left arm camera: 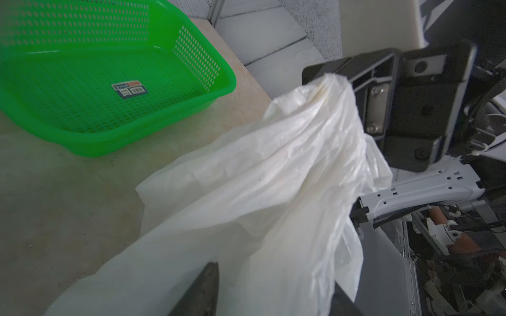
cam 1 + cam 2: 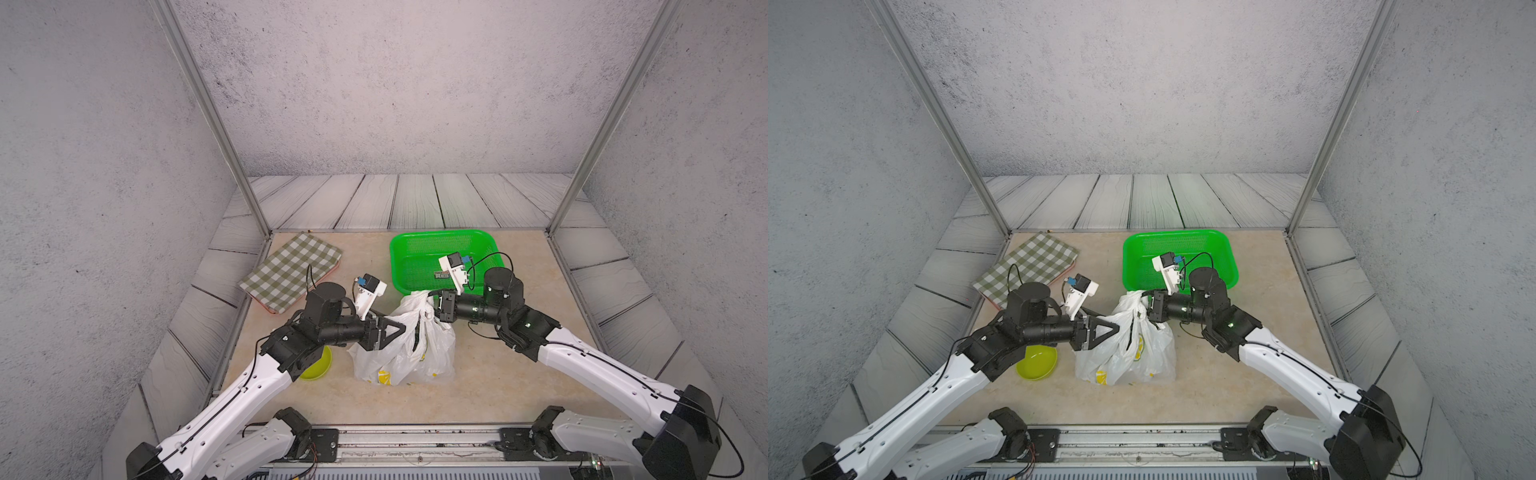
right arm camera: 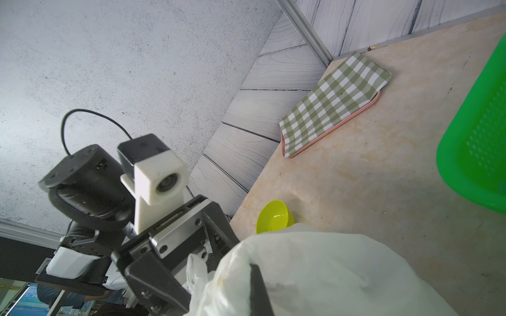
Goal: Place the pineapple into a plastic bag & tie a knot
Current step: Cross the plastic bag at the center of the board.
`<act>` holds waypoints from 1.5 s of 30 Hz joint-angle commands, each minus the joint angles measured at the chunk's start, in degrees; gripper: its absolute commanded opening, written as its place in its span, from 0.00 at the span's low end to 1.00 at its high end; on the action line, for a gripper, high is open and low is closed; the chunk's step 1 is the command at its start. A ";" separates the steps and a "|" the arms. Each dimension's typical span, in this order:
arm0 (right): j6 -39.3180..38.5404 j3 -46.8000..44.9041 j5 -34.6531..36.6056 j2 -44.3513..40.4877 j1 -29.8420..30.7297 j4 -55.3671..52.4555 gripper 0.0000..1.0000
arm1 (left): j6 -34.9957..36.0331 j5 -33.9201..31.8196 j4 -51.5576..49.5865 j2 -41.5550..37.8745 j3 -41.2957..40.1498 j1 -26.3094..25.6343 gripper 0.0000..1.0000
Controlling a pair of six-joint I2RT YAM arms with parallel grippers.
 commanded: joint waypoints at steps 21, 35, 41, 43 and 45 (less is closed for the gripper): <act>-8.51 3.84 0.95 -3.32 -0.12 -12.69 0.00 | 7.62 6.06 3.17 10.10 5.66 -1.41 0.00; -17.48 9.01 12.69 -3.89 -0.12 -30.12 0.02 | 6.41 3.84 0.25 7.39 7.09 0.08 0.00; -17.97 9.27 13.48 -4.34 -0.11 -30.83 0.01 | 4.64 6.02 1.86 8.25 7.99 0.34 0.00; -17.24 9.32 13.42 -4.34 -0.10 -29.85 0.00 | 4.21 7.20 2.18 8.70 8.15 0.33 0.00; -15.90 8.91 12.67 -4.25 -0.13 -27.56 0.00 | 3.90 8.65 2.51 9.28 8.16 0.33 0.00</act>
